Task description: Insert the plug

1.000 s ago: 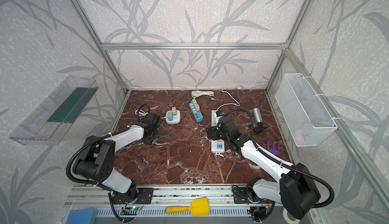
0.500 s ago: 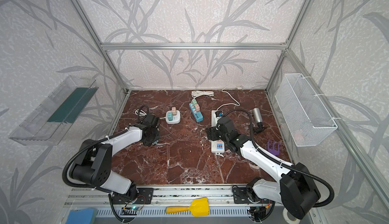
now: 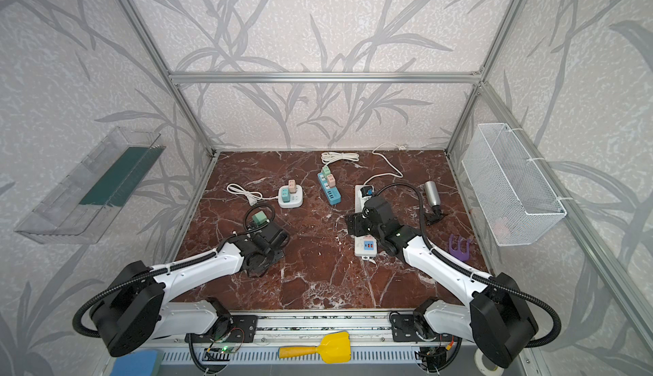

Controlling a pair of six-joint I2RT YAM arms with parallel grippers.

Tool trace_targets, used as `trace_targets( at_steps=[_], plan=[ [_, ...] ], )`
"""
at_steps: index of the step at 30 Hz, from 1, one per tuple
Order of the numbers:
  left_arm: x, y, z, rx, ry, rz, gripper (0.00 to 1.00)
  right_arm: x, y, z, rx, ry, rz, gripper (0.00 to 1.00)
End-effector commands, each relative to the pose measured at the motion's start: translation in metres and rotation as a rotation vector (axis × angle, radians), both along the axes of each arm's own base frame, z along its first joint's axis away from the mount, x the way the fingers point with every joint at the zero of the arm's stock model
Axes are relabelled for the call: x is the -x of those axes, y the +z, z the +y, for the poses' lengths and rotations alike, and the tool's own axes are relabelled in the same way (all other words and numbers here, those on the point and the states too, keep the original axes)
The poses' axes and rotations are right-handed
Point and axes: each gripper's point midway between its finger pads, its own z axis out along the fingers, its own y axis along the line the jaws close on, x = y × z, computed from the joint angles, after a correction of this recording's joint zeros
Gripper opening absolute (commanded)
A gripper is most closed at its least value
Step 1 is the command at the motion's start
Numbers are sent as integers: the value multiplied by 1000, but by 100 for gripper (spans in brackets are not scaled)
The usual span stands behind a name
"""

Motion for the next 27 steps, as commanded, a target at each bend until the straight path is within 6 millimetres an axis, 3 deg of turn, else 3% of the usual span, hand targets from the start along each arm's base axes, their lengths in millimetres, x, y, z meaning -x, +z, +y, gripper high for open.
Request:
trace_targets(
  at_steps=[1, 8, 13, 18, 27],
  plan=[
    [-11, 6, -7, -1, 41, -37, 46, 0, 7, 0, 5, 2, -30, 79],
    [-10, 0, -13, -21, 16, 0, 64, 0, 7, 1, 8, 9, -29, 79],
    [-8, 8, -21, -12, -17, -13, 73, 0, 7, 0, 13, 8, -29, 79],
    [-7, 8, -44, 54, -70, -22, 84, 0, 8, 0, 15, 8, -31, 79],
    [-38, 7, -85, 102, -162, -85, 85, 0, 8, -4, 33, -4, -39, 79]
  ],
)
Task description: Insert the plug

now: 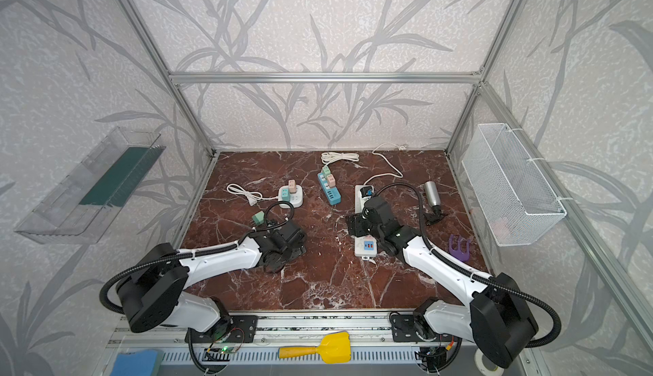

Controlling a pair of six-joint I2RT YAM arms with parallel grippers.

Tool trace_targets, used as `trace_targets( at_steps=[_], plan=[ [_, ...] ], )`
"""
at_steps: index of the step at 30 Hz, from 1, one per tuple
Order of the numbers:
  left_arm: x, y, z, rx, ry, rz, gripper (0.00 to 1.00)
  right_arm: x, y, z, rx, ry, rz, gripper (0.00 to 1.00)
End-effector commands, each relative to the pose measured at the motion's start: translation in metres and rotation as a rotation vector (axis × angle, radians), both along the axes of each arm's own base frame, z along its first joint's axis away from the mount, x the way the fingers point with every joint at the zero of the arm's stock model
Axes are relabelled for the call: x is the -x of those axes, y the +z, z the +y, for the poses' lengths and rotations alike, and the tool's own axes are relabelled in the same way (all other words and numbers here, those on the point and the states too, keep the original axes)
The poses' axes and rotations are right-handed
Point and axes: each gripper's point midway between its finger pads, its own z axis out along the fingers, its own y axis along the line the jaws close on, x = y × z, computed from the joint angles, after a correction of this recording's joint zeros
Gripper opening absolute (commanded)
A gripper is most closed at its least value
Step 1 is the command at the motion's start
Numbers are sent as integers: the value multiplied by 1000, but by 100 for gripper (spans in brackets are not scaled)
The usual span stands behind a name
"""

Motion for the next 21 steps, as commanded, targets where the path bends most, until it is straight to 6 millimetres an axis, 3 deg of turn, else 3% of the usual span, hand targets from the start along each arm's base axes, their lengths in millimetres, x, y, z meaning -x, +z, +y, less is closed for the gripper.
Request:
trace_targets(
  at_steps=[1, 10, 15, 21],
  plan=[
    [-22, 11, -24, 46, -45, -68, 85, 0, 9, -2, 8, -4, -31, 79],
    [-54, 18, -73, 119, -138, -106, 83, -1, 7, -2, 19, -6, -29, 79],
    [-73, 26, -69, 36, -172, -155, 83, -1, 7, -3, 24, -8, -28, 79],
    [-85, 62, -52, -52, -246, -242, 84, -2, 6, -3, 25, -8, -28, 79]
  ],
)
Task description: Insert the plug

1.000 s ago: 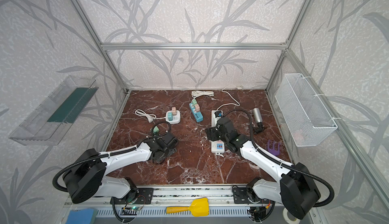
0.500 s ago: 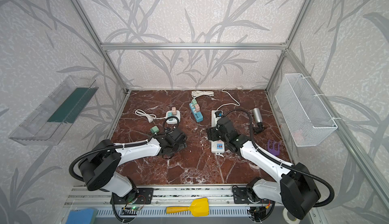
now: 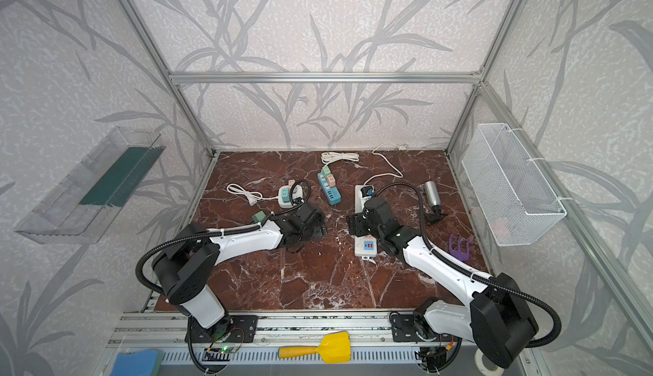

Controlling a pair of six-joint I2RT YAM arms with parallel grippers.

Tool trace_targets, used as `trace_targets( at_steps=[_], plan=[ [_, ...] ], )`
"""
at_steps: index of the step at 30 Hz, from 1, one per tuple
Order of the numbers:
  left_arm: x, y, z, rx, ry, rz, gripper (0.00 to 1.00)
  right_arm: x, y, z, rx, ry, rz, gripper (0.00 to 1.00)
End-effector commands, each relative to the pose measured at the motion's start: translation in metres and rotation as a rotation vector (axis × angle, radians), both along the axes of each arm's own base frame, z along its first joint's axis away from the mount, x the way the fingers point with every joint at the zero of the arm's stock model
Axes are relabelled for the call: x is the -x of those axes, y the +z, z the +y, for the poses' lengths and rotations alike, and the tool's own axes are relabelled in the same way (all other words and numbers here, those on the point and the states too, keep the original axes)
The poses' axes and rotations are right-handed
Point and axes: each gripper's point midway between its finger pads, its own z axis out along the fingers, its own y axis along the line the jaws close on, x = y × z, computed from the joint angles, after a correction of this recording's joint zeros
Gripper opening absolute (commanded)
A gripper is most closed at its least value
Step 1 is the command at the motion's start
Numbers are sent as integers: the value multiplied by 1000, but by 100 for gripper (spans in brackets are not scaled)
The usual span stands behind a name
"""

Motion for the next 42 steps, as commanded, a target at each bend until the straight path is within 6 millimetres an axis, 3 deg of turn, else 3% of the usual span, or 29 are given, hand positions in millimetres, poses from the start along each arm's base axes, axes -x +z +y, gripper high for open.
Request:
trace_targets(
  at_steps=[1, 4, 6, 10, 20, 33, 37, 42],
  plan=[
    [-11, 37, 17, -99, -65, -108, 84, 0, 6, 0, 10, 1, -20, 79],
    [-12, 53, 33, -179, -127, -145, 88, 0, 6, 0, 9, 1, -21, 79],
    [-9, 46, 53, -183, -116, -72, 95, 0, 6, 1, 5, 7, -21, 79],
    [-4, 20, 78, -75, -106, 62, 96, 0, 4, 3, 9, 15, -12, 80],
    [16, -22, 62, 4, -226, 191, 92, 0, 4, 5, 21, 22, -15, 81],
    [46, -15, 59, -127, -201, 214, 90, 0, 2, 4, 24, 15, -14, 81],
    [45, -15, 79, -261, -177, 241, 89, 0, 3, 3, 25, 11, -17, 81],
    [39, -9, 82, -341, -188, 245, 86, 0, 4, 3, 23, 9, -20, 81]
  ],
)
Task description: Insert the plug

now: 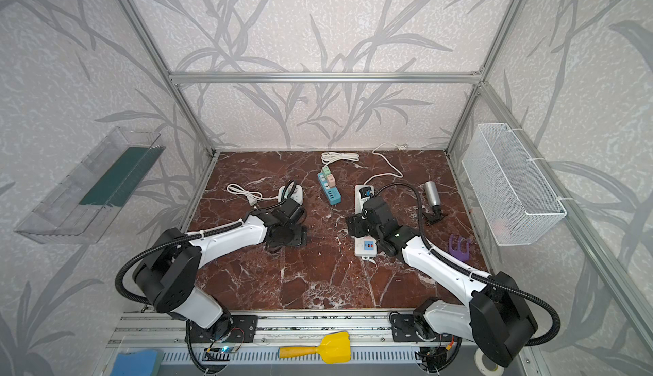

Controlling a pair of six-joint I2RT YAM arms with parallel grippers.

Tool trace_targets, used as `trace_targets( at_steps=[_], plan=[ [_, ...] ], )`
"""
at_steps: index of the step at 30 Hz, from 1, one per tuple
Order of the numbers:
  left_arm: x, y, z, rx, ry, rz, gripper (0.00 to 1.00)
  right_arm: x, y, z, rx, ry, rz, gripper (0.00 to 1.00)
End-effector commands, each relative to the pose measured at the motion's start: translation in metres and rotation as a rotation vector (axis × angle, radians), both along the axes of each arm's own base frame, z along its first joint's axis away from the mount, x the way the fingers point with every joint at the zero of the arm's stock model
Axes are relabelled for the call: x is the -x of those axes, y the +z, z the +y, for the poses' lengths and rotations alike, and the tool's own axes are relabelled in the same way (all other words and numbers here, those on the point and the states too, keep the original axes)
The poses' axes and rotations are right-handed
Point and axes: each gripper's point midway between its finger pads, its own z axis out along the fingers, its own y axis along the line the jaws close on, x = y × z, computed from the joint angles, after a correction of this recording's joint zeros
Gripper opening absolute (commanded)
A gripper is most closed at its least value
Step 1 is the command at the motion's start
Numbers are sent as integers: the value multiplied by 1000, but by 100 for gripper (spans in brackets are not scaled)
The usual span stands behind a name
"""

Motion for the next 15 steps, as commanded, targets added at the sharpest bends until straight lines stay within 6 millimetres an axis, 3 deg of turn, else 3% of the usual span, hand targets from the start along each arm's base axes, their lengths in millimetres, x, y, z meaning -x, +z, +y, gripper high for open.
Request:
trace_targets(
  at_steps=[1, 9, 15],
  plan=[
    [0, 3, 12, -117, -9, 12, 84, -1, 8, 1, 1, -3, -18, 81],
    [2, -6, -2, -198, -75, 86, 73, -1, 7, 1, 1, -4, -17, 79],
    [5, -12, 4, -245, -76, 96, 67, -1, 8, 0, 0, -6, -17, 78]
  ],
)
